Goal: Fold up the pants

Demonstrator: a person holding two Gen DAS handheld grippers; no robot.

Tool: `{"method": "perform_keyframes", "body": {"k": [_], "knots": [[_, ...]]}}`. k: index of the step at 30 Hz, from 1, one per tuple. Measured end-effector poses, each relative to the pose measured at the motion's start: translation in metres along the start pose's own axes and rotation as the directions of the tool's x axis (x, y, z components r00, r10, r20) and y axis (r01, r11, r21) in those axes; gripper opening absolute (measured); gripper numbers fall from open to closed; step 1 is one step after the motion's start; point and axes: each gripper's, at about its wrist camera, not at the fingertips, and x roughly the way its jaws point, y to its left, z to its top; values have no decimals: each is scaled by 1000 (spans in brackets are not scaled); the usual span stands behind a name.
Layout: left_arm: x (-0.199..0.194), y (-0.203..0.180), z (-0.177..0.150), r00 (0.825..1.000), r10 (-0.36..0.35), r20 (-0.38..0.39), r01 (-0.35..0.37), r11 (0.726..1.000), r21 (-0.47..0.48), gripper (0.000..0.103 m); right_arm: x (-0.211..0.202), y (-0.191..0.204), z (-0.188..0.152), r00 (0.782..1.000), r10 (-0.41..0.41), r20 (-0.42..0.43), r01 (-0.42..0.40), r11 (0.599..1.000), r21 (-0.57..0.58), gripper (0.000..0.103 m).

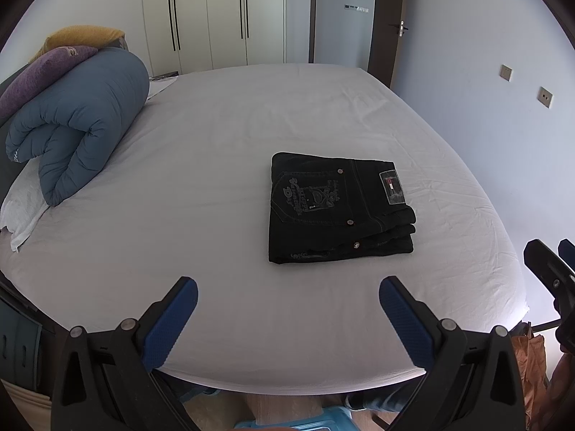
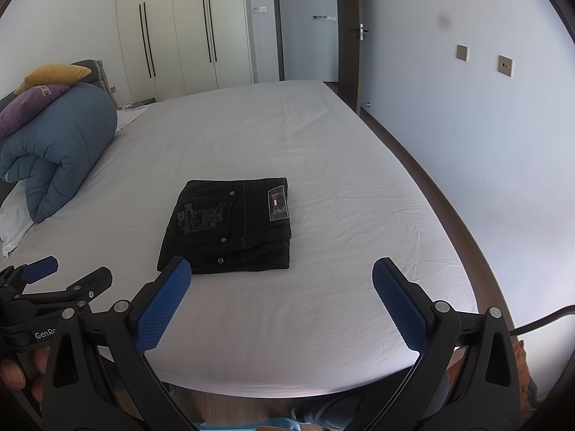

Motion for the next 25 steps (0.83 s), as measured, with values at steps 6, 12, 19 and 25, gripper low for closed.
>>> {"method": "perform_keyframes", "body": {"k": [6, 12, 19, 25], "knots": [[-2, 0, -1, 1000, -4, -3, 4, 1000, -1, 103, 0, -1, 1, 1000, 1, 0, -1, 1000, 0, 103], [-2, 0, -2, 1000, -8, -6, 8, 1000, -1, 103, 0, -1, 1, 1000, 1, -1, -1, 1000, -1, 103], [-2, 2, -1, 1000, -13, -10, 13, 1000, -6, 103, 0, 1, -4, 1000, 4, -5, -4, 1000, -1, 103], [-3, 1, -2, 1000, 2, 0, -2, 1000, 11, 103, 3, -3, -8, 1000, 10, -12, -10, 1000, 3, 103]]}}
